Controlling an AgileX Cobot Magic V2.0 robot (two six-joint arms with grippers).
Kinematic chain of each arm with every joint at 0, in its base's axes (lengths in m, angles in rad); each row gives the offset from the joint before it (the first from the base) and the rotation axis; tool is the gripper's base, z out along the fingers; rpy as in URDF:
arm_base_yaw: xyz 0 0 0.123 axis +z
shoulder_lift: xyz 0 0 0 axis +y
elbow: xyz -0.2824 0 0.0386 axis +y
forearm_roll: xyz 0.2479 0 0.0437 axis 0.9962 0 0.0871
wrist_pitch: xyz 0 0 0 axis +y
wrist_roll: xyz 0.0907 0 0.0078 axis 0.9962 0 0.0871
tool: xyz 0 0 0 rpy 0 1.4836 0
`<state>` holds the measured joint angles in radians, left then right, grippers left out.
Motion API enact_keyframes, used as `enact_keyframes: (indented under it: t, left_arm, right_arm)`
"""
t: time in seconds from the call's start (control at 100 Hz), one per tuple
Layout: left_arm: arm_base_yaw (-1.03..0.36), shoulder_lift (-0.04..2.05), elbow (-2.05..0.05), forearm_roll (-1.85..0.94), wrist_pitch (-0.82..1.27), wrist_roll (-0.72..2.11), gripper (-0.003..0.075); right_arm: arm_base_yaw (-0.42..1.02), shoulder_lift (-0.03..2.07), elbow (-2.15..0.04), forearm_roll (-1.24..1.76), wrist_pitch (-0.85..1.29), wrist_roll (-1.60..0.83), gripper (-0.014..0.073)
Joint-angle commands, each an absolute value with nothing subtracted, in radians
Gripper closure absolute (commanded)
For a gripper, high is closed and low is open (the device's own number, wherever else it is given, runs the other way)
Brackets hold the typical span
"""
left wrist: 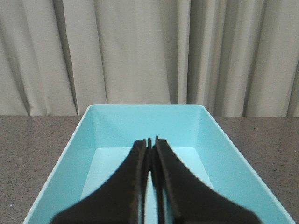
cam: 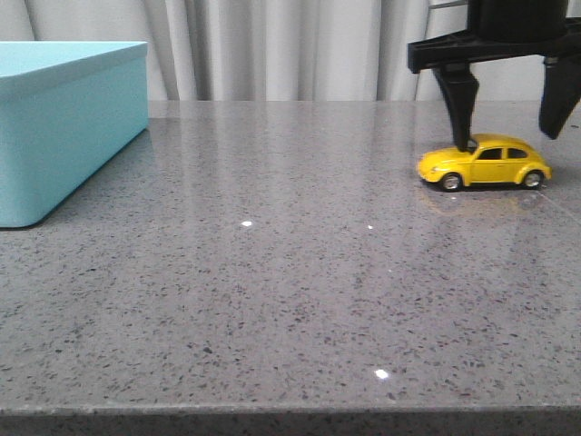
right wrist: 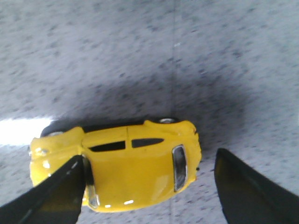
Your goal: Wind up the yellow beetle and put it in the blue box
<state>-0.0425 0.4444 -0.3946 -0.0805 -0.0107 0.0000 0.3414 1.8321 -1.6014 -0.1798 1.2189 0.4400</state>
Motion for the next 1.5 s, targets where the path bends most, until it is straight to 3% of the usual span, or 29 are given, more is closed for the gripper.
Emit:
enact_keyframes:
  t: [0.0, 0.75, 1.27, 1.49]
  left_arm:
    - [-0.04, 0.455, -0.431, -0.089, -0.092, 0.0, 0.0739]
    - [-0.04, 0.455, -0.429, -0.089, -0.096, 0.0, 0.0739]
    - [-0.04, 0.458, -0.429, -0.089, -0.071, 0.0, 0.0739]
    - [-0.04, 0.53, -0.509, -0.089, 0.077, 0.0, 0.0739]
  right_arm:
    - [0.317, 1.787, -1.625, -0.275, 1.302, 0.439, 0.0024]
    - [0.303, 1.486, -1.625, -0.165, 1.243, 0.393, 0.0024]
    - [0.303, 1.475, -1.623, -0.162, 1.257, 0.393, 0.0024]
    - [0.303, 1.475, -1.623, -0.162, 1.254, 0.39, 0.0024]
